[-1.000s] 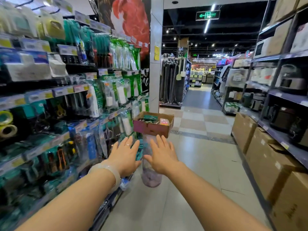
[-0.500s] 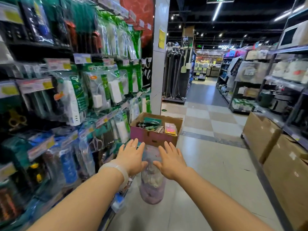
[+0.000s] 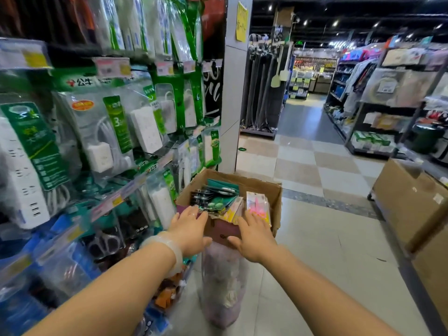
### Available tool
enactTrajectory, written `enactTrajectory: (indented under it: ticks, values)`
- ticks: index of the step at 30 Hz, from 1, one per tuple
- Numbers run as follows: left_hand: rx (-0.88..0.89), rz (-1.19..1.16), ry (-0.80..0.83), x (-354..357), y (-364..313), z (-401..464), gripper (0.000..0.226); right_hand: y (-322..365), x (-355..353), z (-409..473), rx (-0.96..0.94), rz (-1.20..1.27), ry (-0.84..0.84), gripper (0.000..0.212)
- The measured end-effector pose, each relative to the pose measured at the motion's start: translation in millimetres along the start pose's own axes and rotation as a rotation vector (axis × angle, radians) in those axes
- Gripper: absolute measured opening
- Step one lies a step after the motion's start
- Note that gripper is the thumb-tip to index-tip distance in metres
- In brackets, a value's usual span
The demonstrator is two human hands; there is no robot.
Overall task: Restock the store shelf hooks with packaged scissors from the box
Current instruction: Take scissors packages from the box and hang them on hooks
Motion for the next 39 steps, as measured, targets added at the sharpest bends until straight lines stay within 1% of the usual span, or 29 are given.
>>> enactTrajectory:
  ticks: [4,7,11,16,18,21,23,26,30,33,39]
  values:
    - [-0.052,-0.024,0.030,-4,-6,78,0.074,-43,2,74,-0.063,0.001,0.010,0.066]
    - [-0.091,-0.011,0.051,-8,-13,132,0.074,-78,2,123,-0.091,0.018,0.056,0.067]
    - [-0.125,-0.015,0.128,-8,-26,189,0.074,-125,5,173,-0.073,0.051,0.116,0.068]
    - [-0.108,-0.041,0.245,13,-41,238,0.073,-160,34,206,-0.044,0.090,0.167,0.073]
    - [-0.087,-0.074,0.261,20,-52,254,0.068,-171,43,212,0.004,0.129,0.174,0.073]
    - [-0.021,-0.156,0.249,31,-73,275,0.049,-189,54,212,0.093,0.162,0.178,0.071]
    - [0.033,-0.199,0.271,40,-91,286,0.040,-200,57,209,0.188,0.208,0.141,0.069]
    - [0.083,-0.262,0.340,50,-120,297,0.038,-213,60,205,0.330,0.322,0.076,0.067]
    - [0.137,-0.305,0.409,58,-145,307,0.028,-223,71,201,0.466,0.462,0.070,0.067]
    - [0.120,-0.338,0.467,66,-150,315,0.026,-224,75,203,0.524,0.513,0.071,0.067]
    - [0.095,-0.417,0.527,70,-149,328,0.027,-227,78,208,0.571,0.545,0.046,0.070]
Point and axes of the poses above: each hand's wrist, its own z-axis towards the middle knuckle, its own x-axis out of the palm, y = z × x, the point moved 1 cm from there along z, towards the middle knuckle, and after that the axes turned 14 degrees about -x, right-handed, at the moved point
